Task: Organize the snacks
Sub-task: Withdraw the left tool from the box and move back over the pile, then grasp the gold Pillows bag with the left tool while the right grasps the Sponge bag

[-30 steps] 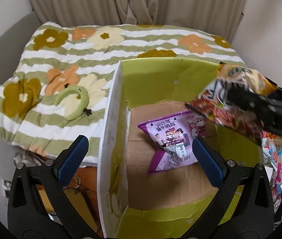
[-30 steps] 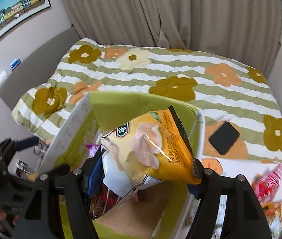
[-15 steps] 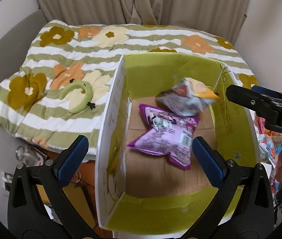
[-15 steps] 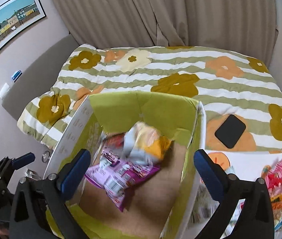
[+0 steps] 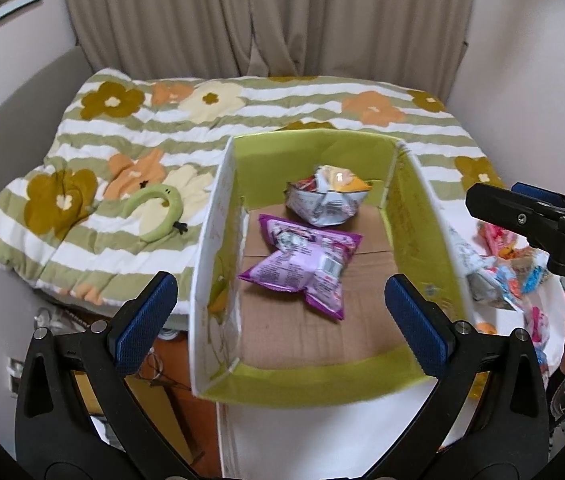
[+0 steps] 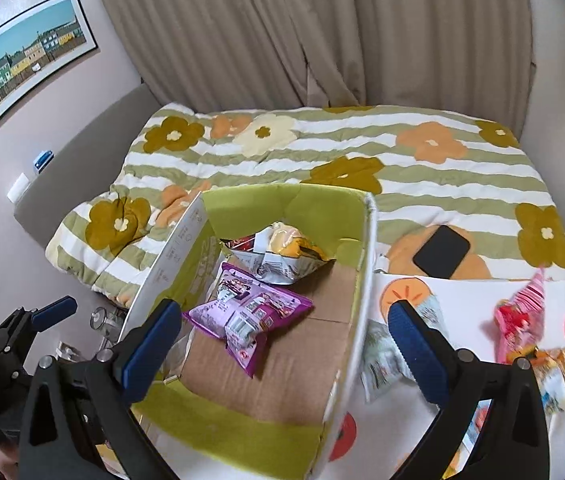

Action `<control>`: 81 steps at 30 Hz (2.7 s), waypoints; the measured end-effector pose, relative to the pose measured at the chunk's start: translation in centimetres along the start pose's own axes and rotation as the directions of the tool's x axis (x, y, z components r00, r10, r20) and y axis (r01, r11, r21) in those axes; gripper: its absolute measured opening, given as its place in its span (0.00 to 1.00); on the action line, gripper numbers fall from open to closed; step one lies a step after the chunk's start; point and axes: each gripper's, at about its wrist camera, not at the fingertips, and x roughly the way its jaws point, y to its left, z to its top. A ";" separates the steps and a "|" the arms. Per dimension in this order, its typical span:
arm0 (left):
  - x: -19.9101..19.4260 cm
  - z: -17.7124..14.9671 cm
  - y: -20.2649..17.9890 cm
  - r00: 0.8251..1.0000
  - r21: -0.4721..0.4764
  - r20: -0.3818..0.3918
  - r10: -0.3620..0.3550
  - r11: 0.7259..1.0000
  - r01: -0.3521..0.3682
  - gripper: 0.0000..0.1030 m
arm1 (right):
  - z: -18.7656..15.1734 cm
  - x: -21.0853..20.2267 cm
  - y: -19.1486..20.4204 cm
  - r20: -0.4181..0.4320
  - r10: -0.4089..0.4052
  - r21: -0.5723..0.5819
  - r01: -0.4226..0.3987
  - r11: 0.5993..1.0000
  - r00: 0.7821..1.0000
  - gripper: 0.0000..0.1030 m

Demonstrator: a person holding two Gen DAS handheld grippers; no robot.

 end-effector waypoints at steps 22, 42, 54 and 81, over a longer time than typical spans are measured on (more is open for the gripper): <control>-5.4 -8.9 -20.3 0.995 0.032 -0.022 -0.094 0.995 0.094 1.00 | -10.7 -15.7 -16.8 0.073 -0.067 0.023 0.065 0.998 0.995 1.00; 5.8 -19.0 -28.7 0.974 0.362 -0.196 -0.114 0.915 0.179 1.00 | -23.7 -10.0 -22.1 -0.165 0.050 0.041 -0.043 0.998 0.985 1.00; 10.4 -19.6 -29.7 0.952 0.366 -0.254 -0.172 0.894 0.259 0.75 | -25.2 -6.1 -21.8 -0.220 0.093 0.031 -0.089 0.996 0.971 0.99; 9.1 -21.1 -25.4 0.965 0.231 -0.213 -0.152 0.952 0.201 0.50 | -25.2 -2.2 -20.3 -0.293 0.140 0.060 -0.128 0.990 0.946 0.62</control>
